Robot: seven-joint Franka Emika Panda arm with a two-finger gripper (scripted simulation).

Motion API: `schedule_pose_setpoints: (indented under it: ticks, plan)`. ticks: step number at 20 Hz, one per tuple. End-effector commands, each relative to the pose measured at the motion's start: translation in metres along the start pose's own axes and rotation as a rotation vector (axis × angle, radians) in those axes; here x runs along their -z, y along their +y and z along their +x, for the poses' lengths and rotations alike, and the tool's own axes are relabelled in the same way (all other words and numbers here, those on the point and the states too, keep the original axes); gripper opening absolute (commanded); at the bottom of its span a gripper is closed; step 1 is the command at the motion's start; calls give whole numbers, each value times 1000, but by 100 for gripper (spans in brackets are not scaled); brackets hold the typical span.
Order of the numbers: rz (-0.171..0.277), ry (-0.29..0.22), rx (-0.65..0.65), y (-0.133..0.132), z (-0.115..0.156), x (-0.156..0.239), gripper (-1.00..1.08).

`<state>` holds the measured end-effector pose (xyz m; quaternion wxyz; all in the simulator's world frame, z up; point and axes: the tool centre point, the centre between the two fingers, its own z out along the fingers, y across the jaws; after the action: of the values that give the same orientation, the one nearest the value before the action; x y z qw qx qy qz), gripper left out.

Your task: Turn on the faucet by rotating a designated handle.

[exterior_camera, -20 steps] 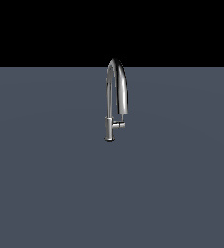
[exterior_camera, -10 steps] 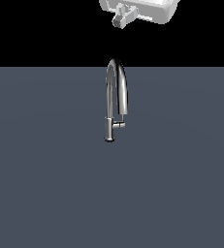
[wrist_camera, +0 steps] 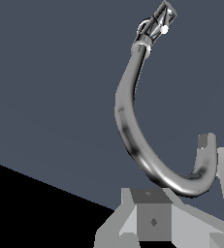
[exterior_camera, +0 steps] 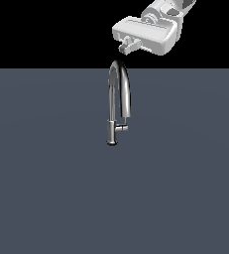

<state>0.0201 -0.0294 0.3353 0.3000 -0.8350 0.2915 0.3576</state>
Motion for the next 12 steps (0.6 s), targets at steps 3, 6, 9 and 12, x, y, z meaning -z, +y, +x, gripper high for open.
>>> schedule_pose_setpoints:
  ticks: [3,6,9,12]
  plan:
    - [63,-78,-63,-1,31,-5,-100]
    - [106,-131,-107,0,53,-9,-100]
    - [151,-187,-153,1,75,-16,-100]
    - [198,-244,-201,2,97,-23,-100]
